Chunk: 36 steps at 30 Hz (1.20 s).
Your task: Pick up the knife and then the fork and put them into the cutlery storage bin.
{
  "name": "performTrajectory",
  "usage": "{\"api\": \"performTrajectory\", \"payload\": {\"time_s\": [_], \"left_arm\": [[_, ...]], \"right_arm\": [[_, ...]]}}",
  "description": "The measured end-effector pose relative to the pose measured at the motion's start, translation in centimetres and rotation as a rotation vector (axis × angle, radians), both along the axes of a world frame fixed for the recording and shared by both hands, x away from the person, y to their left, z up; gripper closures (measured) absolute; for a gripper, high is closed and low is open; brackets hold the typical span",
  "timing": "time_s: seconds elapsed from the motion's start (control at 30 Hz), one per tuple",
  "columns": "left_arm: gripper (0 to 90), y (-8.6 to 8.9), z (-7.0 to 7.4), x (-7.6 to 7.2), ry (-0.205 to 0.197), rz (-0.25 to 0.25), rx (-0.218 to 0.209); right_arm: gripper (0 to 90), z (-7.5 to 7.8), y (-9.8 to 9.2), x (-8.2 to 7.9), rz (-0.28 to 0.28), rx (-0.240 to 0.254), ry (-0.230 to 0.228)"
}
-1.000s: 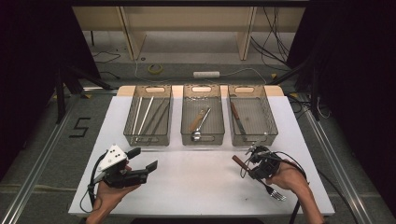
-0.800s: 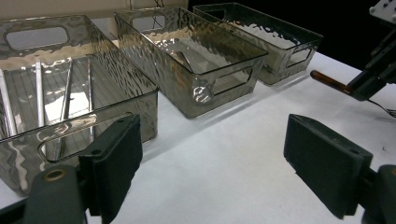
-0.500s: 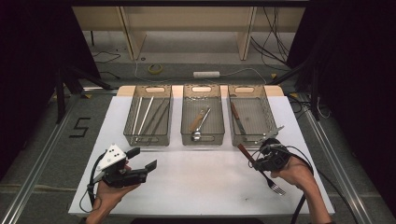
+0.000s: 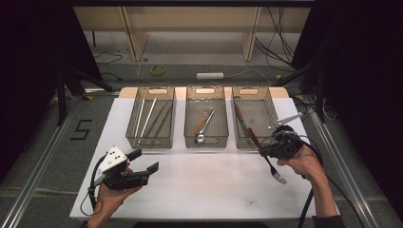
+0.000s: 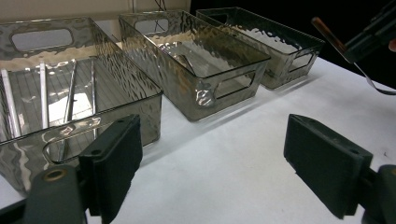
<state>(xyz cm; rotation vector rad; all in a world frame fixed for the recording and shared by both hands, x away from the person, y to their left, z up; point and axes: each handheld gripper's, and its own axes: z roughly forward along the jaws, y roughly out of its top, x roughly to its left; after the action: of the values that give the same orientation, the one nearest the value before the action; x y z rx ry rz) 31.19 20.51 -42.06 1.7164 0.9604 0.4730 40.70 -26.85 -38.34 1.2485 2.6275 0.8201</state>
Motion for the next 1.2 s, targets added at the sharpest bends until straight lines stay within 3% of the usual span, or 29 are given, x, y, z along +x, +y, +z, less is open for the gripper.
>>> {"api": "performTrajectory", "payload": {"time_s": [0.17,0.33,0.67,0.87,1.2], "left_arm": [[18.9,0.0,0.0,0.0,-0.001,-0.001,0.0],[18.9,0.0,0.0,0.0,-0.001,-0.001,-0.001],[18.9,0.1,0.0,0.0,-0.001,-0.002,-0.002],[18.9,0.1,0.0,0.1,-0.001,-0.001,-0.004],[18.9,0.2,0.0,0.1,0.0,-0.003,-0.003]], "right_arm": [[78.4,0.8,0.0,0.7,-0.013,0.045,-0.022],[78.5,1.9,-0.1,1.8,-0.032,0.123,-0.054],[78.5,3.4,-0.8,4.1,-0.111,0.235,-0.101],[78.5,4.3,-0.9,5.4,-0.152,0.257,-0.123],[78.4,5.5,-0.6,7.4,-0.185,0.219,-0.17]]}}
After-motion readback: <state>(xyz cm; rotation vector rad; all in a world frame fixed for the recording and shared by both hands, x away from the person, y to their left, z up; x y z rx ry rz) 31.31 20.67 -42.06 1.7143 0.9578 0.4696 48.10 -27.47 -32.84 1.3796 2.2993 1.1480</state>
